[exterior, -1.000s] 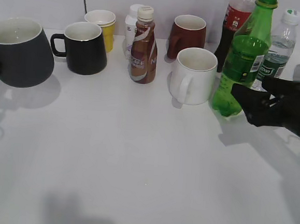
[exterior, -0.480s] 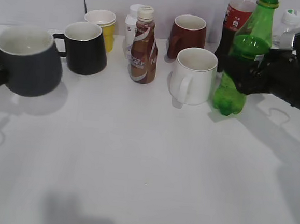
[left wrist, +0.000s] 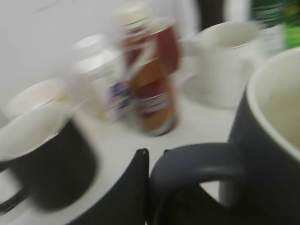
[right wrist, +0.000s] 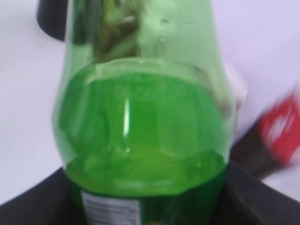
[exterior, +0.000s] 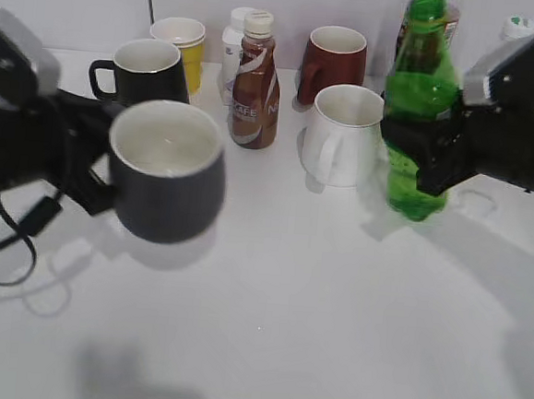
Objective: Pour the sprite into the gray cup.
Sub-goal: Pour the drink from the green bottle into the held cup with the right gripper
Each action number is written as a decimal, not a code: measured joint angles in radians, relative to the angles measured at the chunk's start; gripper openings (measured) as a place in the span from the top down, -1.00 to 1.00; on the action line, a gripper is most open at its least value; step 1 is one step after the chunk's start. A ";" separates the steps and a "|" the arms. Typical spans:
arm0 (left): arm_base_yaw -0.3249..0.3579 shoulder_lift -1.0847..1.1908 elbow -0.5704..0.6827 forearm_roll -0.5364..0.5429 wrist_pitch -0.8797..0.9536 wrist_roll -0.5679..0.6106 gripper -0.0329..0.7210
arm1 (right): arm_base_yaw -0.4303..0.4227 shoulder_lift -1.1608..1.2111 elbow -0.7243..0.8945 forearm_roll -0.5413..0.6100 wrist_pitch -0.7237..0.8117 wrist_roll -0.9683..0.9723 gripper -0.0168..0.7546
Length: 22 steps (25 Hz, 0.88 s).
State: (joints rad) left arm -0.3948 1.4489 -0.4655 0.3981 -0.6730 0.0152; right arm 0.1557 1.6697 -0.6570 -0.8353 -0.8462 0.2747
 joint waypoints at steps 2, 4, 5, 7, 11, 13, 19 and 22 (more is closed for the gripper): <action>-0.067 0.000 0.000 -0.003 0.000 0.000 0.77 | 0.065 -0.083 0.001 0.009 0.156 -0.065 -0.10; -0.134 0.000 0.000 -0.011 0.000 0.000 0.77 | 0.122 -0.158 0.003 0.054 0.248 -0.157 -0.10; -0.162 -0.001 0.000 -0.020 0.000 0.000 0.77 | 0.147 -0.185 0.003 0.078 0.273 -0.200 -0.10; -0.202 -0.001 -0.002 -0.047 0.007 0.000 0.77 | 0.199 -0.232 0.003 0.126 0.301 -0.320 -0.10; -0.234 -0.002 -0.029 -0.081 0.050 0.000 0.77 | 0.294 -0.282 -0.007 0.258 0.401 -0.575 -0.10; -0.235 -0.002 -0.048 -0.087 0.069 0.000 0.77 | 0.319 -0.284 -0.018 0.291 0.446 -0.667 -0.10; -0.235 -0.002 -0.105 -0.092 0.180 0.000 0.77 | 0.344 -0.284 -0.045 0.323 0.482 -0.883 -0.10; -0.237 -0.002 -0.107 -0.092 0.202 0.000 0.77 | 0.344 -0.284 -0.046 0.324 0.482 -0.986 -0.10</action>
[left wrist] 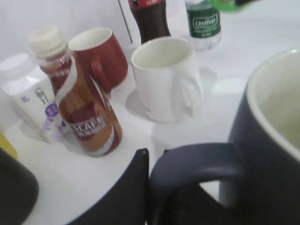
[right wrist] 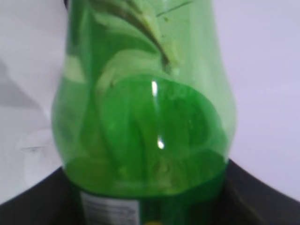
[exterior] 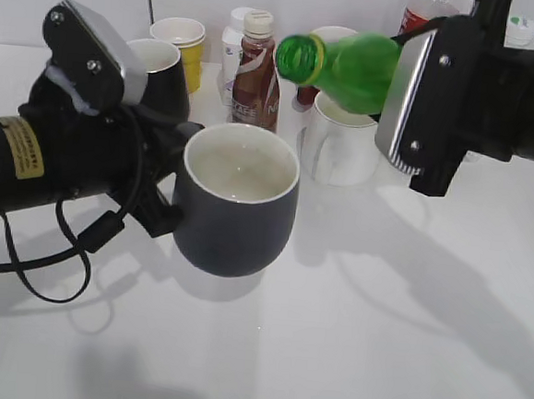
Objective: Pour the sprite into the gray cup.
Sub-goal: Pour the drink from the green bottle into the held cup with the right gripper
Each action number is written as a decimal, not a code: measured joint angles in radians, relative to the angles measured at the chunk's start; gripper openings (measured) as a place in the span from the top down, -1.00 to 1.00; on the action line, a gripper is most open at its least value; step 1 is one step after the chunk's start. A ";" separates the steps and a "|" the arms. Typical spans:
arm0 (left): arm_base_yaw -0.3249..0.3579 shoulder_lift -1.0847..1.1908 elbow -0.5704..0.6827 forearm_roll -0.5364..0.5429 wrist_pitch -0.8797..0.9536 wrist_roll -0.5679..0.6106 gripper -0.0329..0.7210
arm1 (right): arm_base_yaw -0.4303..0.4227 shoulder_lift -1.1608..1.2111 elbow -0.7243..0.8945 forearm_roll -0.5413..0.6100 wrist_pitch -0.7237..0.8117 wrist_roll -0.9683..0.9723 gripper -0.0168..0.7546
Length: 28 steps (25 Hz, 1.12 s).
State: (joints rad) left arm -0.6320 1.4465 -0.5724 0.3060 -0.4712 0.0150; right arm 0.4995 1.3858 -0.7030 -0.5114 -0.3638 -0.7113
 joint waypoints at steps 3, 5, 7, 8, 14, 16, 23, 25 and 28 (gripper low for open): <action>-0.010 0.000 -0.003 -0.004 0.030 -0.001 0.77 | 0.004 0.000 0.000 0.001 0.002 -0.057 -0.10; -0.021 0.000 -0.004 -0.009 0.032 -0.002 0.77 | 0.008 0.000 0.000 0.001 0.002 -0.086 -0.10; -0.034 0.000 -0.005 -0.018 0.044 -0.005 0.77 | 0.010 0.000 0.000 0.001 0.004 -0.129 -0.10; -0.039 0.000 -0.009 -0.029 0.062 -0.006 0.77 | 0.010 0.000 0.000 0.001 0.004 -0.151 -0.10; -0.061 0.000 -0.071 -0.051 0.198 -0.007 0.77 | 0.010 0.000 0.000 0.002 0.004 -0.263 -0.10; -0.063 0.000 -0.082 -0.052 0.211 -0.008 0.77 | 0.010 0.000 0.000 0.002 0.004 -0.303 -0.10; -0.063 0.000 -0.086 -0.052 0.261 -0.009 0.77 | 0.011 0.000 0.000 0.017 0.001 -0.413 -0.10; -0.063 0.000 -0.086 -0.053 0.261 -0.015 0.77 | 0.011 0.000 0.000 0.020 -0.002 -0.434 -0.10; -0.063 0.000 -0.086 -0.053 0.263 -0.015 0.77 | 0.011 0.000 0.000 0.022 -0.016 -0.454 -0.10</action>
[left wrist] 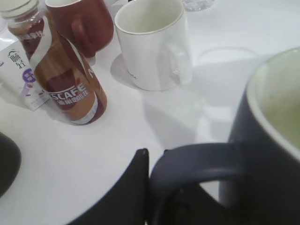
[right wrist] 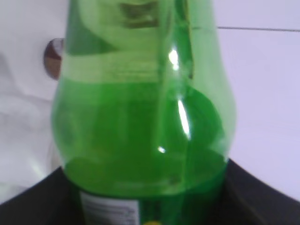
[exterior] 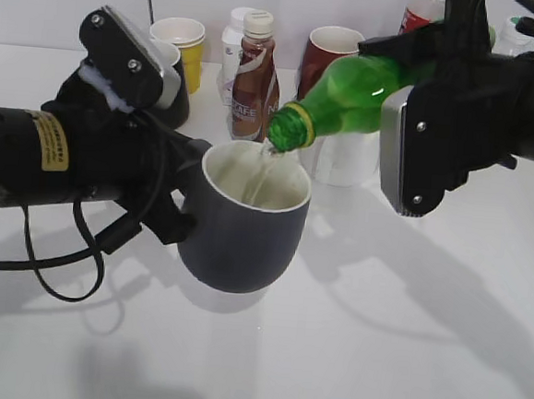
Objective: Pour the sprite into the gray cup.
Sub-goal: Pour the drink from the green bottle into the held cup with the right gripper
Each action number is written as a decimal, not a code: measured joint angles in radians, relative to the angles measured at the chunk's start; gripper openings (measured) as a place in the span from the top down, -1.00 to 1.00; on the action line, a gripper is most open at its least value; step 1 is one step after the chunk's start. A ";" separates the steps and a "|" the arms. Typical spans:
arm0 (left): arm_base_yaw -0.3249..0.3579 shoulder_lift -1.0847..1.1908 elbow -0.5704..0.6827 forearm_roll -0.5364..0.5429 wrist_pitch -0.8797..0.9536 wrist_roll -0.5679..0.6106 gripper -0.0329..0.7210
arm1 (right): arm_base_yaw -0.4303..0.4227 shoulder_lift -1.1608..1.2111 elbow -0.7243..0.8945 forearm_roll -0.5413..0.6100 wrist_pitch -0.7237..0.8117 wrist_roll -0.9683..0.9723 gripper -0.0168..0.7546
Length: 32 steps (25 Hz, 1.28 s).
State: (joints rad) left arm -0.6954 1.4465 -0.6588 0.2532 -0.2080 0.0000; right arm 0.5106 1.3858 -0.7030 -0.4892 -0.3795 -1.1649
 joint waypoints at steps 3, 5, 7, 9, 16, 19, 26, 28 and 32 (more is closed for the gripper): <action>0.000 0.000 0.000 0.000 0.004 0.006 0.77 | 0.000 0.000 0.000 0.004 -0.029 -0.022 -0.10; 0.000 0.000 0.000 0.000 0.004 0.000 0.77 | 0.001 0.000 0.000 0.023 -0.035 -0.043 -0.10; 0.000 0.000 0.000 0.000 0.004 0.006 0.77 | 0.001 0.000 0.000 0.049 -0.036 -0.072 -0.10; 0.000 0.000 0.000 0.000 0.004 0.006 0.77 | 0.001 0.000 0.000 0.079 -0.036 -0.104 -0.10; 0.000 0.000 0.000 0.000 0.005 0.006 0.77 | 0.001 0.000 0.000 0.124 -0.037 -0.166 -0.10; 0.000 0.000 0.000 0.000 0.005 0.006 0.77 | 0.001 0.000 0.000 0.126 -0.037 -0.175 -0.10; 0.000 0.000 0.000 0.000 0.009 0.006 0.77 | 0.001 0.000 -0.001 0.126 -0.038 -0.188 -0.10; 0.000 0.000 0.000 0.000 0.011 0.006 0.77 | 0.001 -0.001 -0.001 0.126 -0.038 -0.190 -0.10; 0.000 0.000 0.000 0.000 0.012 0.006 0.77 | 0.001 -0.001 -0.001 0.126 -0.040 -0.191 -0.10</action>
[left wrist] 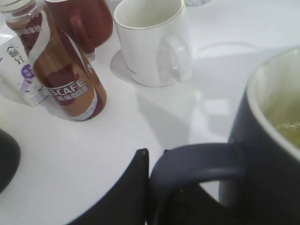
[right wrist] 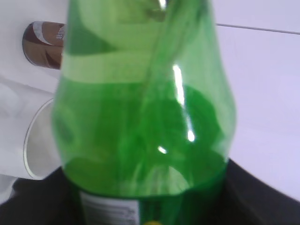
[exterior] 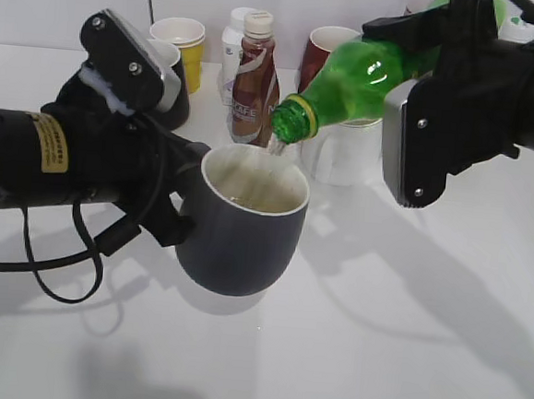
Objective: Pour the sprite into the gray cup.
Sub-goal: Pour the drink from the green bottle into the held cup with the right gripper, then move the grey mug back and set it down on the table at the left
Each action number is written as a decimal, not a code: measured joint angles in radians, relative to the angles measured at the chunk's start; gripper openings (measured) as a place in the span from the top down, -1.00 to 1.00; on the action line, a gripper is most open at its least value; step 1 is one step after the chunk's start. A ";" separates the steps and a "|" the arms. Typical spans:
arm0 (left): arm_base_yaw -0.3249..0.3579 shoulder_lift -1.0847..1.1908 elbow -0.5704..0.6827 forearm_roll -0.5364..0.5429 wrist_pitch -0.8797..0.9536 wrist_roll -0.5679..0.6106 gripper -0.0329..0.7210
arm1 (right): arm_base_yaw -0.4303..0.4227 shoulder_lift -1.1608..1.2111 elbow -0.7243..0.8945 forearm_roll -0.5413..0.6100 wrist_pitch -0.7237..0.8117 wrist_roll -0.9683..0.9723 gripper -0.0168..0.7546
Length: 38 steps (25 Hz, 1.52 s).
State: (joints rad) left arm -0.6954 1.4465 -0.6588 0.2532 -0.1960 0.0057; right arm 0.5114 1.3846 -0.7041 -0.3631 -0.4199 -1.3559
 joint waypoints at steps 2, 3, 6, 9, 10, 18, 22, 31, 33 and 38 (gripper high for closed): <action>0.000 0.000 0.000 0.001 0.001 0.000 0.77 | 0.000 0.000 0.000 0.000 0.000 0.000 -0.10; 0.000 0.000 0.000 0.001 0.001 0.000 0.77 | 0.000 0.000 0.000 0.000 0.000 0.003 -0.10; 0.000 0.000 0.000 0.001 -0.002 0.000 0.77 | 0.000 0.000 0.000 0.000 0.000 0.036 -0.10; 0.000 0.000 0.000 0.001 -0.025 0.001 0.77 | 0.000 0.000 0.002 0.000 0.007 0.108 -0.10; 0.000 0.000 0.000 0.001 -0.037 0.002 0.77 | 0.000 0.000 0.004 0.000 0.014 0.144 -0.10; 0.014 0.000 0.000 0.002 -0.116 0.002 0.77 | 0.000 0.000 0.008 -0.080 0.060 0.619 -0.10; 0.067 0.000 0.000 -0.058 -0.178 0.003 0.77 | 0.000 -0.001 0.008 -0.115 0.050 1.157 -0.10; 0.314 0.123 0.074 -0.253 -0.499 0.090 0.77 | -0.159 -0.003 0.024 -0.039 0.009 1.593 -0.10; 0.348 0.184 0.086 -0.292 -0.563 0.117 0.77 | -0.212 -0.003 0.043 -0.034 -0.041 1.659 -0.10; 0.380 0.311 0.091 -0.320 -0.719 0.153 0.77 | -0.263 -0.003 0.064 -0.029 -0.081 1.703 -0.10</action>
State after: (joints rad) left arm -0.3157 1.7572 -0.5680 -0.0672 -0.9151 0.1588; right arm 0.2486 1.3820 -0.6399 -0.3922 -0.5011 0.3473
